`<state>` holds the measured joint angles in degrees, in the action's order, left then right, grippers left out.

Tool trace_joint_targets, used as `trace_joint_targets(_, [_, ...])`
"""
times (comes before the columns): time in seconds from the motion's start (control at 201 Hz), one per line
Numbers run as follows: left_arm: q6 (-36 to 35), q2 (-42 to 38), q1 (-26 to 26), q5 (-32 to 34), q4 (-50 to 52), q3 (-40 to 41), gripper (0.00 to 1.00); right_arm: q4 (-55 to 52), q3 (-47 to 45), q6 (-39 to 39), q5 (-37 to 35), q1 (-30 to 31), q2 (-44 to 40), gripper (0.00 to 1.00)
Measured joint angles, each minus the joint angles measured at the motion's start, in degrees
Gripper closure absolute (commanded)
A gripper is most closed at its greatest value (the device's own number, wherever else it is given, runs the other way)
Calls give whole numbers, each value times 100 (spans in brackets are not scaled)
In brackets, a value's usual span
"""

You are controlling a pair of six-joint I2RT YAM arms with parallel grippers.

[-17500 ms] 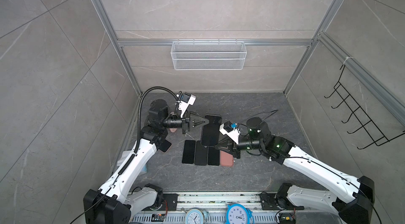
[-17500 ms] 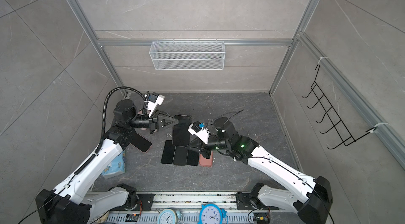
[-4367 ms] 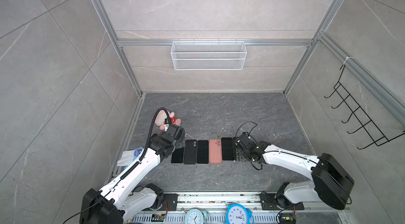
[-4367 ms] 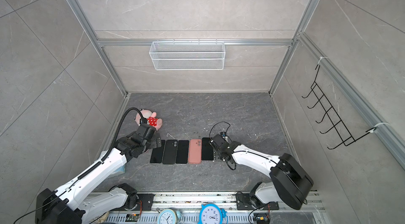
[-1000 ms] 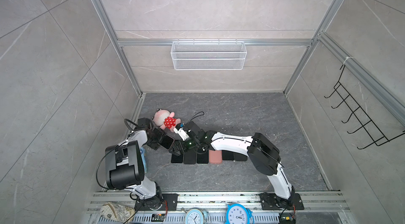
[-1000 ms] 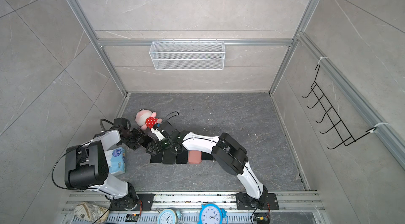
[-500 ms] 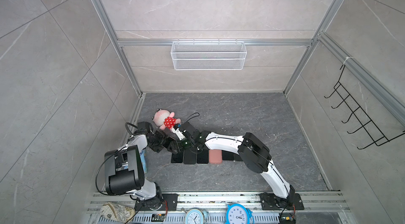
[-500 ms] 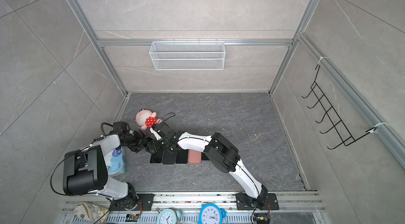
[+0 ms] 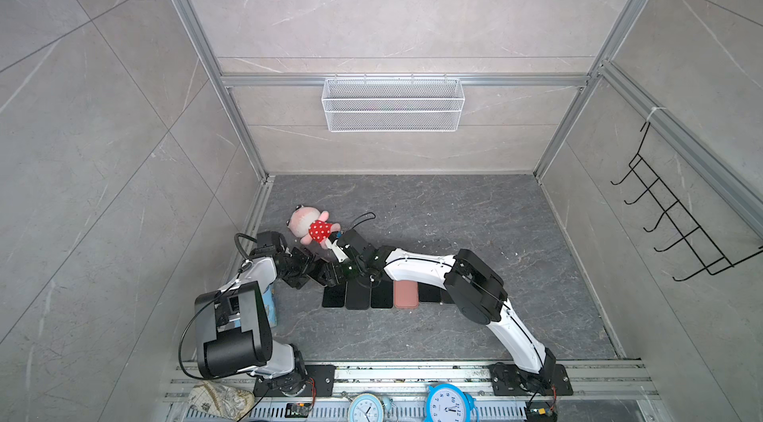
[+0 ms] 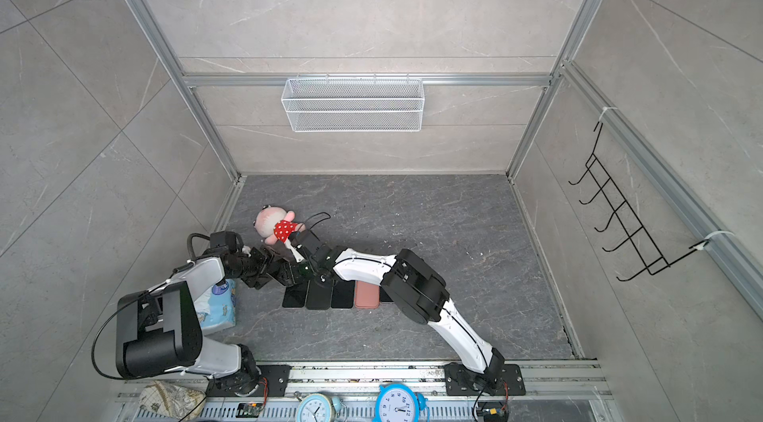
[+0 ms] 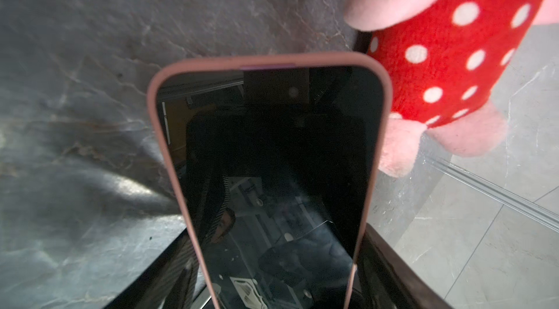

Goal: Take the phone out of the phone case
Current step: Pick up the phone from the middle-left of the table.

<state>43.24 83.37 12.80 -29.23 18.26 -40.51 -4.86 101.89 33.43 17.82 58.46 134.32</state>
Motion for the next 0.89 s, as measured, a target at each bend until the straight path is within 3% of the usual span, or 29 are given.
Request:
trace_joint_targets(0.184, [2,-131,0,-190,-39,138,60,83,79,20,85,-2,33,50])
trace_joint_targets(0.533, [11,-610,0,-549,-157,304,58,422,-232,157,203,-70,-85,88])
trace_joint_targets(0.688, [155,-1036,-101,-909,-249,433,42,496,-745,133,90,-83,-634,100])
trace_joint_targets(0.802, [291,-1558,-385,-1019,-214,463,26,514,-1307,-50,-96,-96,-1266,100])
trace_joint_targets(0.892, [389,-2068,-807,-1071,-205,439,20,546,-1989,-264,-221,-155,-2035,100])
